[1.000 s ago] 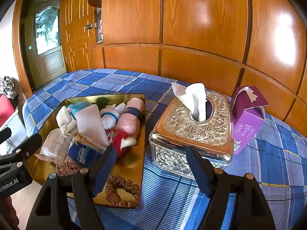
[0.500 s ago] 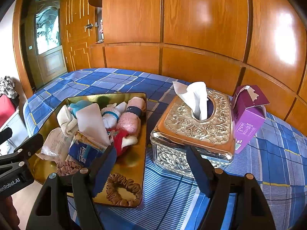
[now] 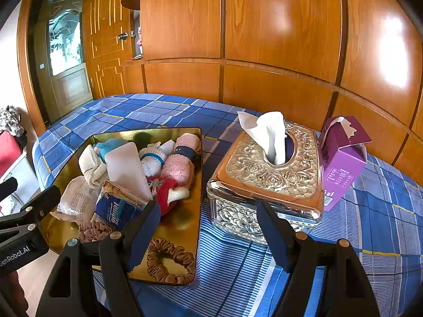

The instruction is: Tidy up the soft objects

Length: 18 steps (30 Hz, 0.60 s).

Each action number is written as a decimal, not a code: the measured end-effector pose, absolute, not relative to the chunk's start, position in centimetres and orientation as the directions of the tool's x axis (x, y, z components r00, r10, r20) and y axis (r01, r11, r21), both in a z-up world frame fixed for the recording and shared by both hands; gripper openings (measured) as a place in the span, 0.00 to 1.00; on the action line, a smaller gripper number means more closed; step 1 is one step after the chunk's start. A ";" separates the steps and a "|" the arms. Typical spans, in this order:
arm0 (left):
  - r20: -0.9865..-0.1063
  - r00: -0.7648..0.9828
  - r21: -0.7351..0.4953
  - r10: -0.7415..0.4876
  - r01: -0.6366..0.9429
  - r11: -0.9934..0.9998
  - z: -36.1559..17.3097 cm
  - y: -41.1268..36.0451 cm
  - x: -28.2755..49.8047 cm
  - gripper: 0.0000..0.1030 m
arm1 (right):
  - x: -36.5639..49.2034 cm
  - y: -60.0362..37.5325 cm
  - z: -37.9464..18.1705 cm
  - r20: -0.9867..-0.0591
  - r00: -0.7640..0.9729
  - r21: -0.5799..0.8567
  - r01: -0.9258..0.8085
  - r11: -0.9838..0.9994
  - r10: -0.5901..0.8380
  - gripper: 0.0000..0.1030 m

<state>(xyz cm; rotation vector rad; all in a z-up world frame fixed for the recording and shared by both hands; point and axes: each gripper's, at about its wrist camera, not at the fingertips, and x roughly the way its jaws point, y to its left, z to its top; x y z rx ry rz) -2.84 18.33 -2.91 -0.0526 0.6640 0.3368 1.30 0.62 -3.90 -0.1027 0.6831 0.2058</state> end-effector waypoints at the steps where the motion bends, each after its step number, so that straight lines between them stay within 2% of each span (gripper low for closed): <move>1: -0.613 0.735 0.059 0.290 -0.323 0.945 -2.9 18.3 -2.8 1.00 | 1.3 0.6 -3.9 -0.635 0.757 -0.027 -0.222 0.975 0.155 0.74; 18: -0.611 0.735 0.059 0.292 -0.326 0.943 -2.9 18.3 -2.9 1.00 | 1.3 0.7 -3.8 -0.632 0.760 -0.028 -0.220 0.975 0.154 0.74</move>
